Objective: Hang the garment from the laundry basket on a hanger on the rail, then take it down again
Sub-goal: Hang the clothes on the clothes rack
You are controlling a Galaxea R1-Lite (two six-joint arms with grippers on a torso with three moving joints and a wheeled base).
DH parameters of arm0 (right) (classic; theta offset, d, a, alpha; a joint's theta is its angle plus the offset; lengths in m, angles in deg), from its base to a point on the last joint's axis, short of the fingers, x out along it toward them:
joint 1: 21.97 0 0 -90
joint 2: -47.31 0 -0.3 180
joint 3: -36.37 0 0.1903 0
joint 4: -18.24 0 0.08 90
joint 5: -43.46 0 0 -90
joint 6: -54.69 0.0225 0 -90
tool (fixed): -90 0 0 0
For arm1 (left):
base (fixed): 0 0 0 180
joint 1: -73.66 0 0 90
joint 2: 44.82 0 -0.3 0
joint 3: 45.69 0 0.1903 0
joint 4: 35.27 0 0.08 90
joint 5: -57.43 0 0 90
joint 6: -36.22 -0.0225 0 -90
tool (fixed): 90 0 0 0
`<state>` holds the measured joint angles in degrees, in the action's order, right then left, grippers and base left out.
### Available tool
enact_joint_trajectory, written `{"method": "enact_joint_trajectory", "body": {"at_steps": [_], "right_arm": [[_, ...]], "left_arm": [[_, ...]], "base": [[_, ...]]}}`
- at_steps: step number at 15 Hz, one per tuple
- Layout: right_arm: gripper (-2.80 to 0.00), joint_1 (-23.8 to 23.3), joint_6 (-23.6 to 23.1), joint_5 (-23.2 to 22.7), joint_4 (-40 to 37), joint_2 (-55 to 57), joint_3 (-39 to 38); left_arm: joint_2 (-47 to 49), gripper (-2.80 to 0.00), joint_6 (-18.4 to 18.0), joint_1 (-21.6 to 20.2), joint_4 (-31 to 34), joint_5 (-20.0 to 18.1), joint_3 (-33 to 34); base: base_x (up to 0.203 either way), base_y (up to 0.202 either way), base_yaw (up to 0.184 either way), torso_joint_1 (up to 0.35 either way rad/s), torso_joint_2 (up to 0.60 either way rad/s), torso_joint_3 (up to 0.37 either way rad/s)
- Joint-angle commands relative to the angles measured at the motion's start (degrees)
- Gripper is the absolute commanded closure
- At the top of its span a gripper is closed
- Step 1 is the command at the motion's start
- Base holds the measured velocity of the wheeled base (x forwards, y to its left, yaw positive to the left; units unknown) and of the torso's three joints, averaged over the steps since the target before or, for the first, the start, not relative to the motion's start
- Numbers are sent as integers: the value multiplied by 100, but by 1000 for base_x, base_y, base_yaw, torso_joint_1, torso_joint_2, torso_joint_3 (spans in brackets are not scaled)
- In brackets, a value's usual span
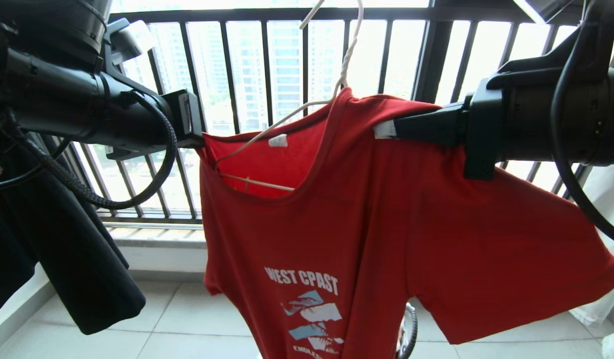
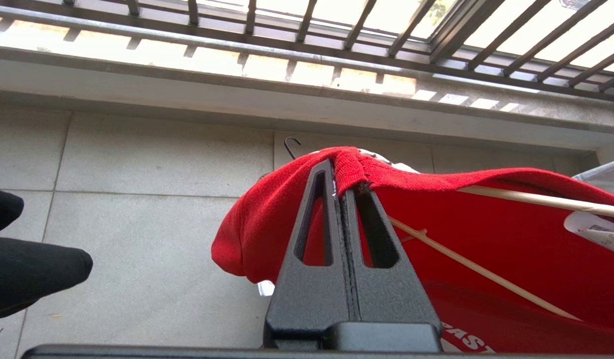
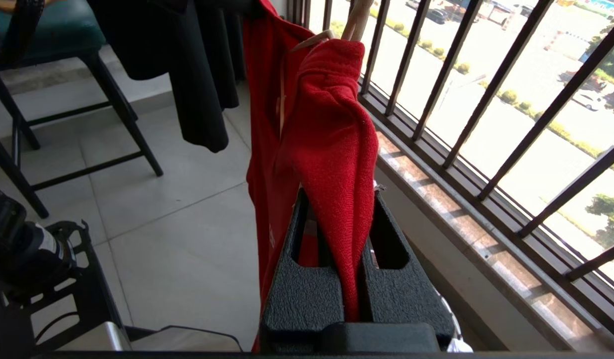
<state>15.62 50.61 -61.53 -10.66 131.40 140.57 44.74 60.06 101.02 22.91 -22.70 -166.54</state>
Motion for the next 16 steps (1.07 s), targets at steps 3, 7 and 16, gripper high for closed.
{"method": "enact_joint_trajectory", "body": {"at_steps": [3,7,16], "right_arm": [[0,108,22,-12,155,307,-13],[0,99,171,-4,1883,502,-720],[0,65,952,277,5159,1143,-1992]], "left_arm": [[-301,0,242,187,9,-859,-22],[75,0,234,728,-8,-990,-586],[179,0,190,1446,-366,-932,-1306]], "base": [[0,0,0,0,0,0],[0,0,0,0,0,0],[0,0,0,0,0,0]]}}
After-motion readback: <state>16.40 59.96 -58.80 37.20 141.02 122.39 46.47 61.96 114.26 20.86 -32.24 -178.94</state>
